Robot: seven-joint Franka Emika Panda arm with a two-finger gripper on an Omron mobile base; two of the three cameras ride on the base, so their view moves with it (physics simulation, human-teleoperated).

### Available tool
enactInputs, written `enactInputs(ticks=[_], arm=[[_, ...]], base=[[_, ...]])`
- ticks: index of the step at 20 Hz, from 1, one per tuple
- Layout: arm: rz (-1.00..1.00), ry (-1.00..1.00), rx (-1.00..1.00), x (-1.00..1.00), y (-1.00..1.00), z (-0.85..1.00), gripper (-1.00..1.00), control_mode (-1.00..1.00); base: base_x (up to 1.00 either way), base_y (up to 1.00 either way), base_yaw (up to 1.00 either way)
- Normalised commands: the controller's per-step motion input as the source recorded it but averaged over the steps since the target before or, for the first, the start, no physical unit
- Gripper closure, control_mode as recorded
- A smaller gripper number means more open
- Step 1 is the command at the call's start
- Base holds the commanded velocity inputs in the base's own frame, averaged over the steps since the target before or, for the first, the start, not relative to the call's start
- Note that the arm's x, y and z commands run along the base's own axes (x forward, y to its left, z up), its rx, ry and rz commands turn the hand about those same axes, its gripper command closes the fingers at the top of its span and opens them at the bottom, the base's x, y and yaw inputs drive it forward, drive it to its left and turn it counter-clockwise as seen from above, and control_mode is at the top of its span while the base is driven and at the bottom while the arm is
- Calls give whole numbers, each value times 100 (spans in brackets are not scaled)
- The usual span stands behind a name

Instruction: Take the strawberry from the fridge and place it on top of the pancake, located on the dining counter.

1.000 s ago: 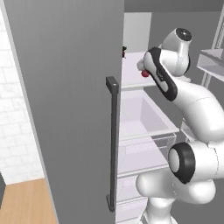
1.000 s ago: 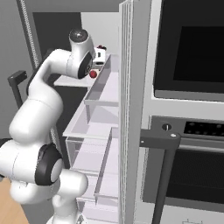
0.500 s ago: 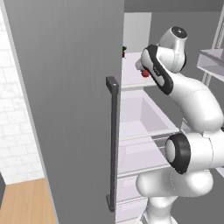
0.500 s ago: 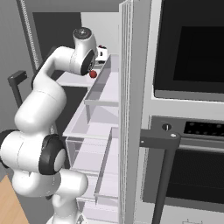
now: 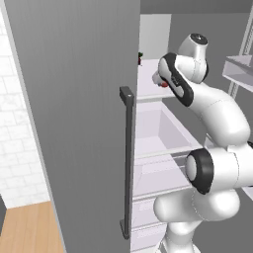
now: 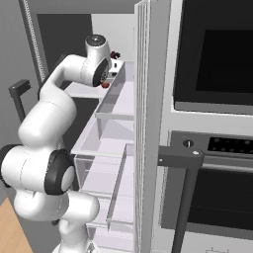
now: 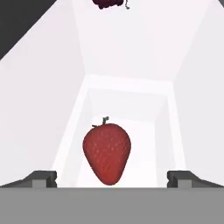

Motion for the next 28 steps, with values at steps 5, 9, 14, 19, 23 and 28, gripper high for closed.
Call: enactInputs(ticks=[5, 9, 14, 19, 23, 28], arm=[[0, 5, 0, 19, 0, -3, -100, -100], [1, 1, 0, 22, 1, 0, -100, -100], [1, 4, 0, 12, 3, -4, -100, -100], [0, 4, 0, 1, 7, -12, -100, -100], [0, 0, 0, 8, 0, -2, -100, -100], [0, 0, 0, 3, 0, -11, 100, -100]], base=[[0, 0, 0], [0, 0, 0], [0, 0, 0], [0, 0, 0], [0, 0, 0], [0, 0, 0]])
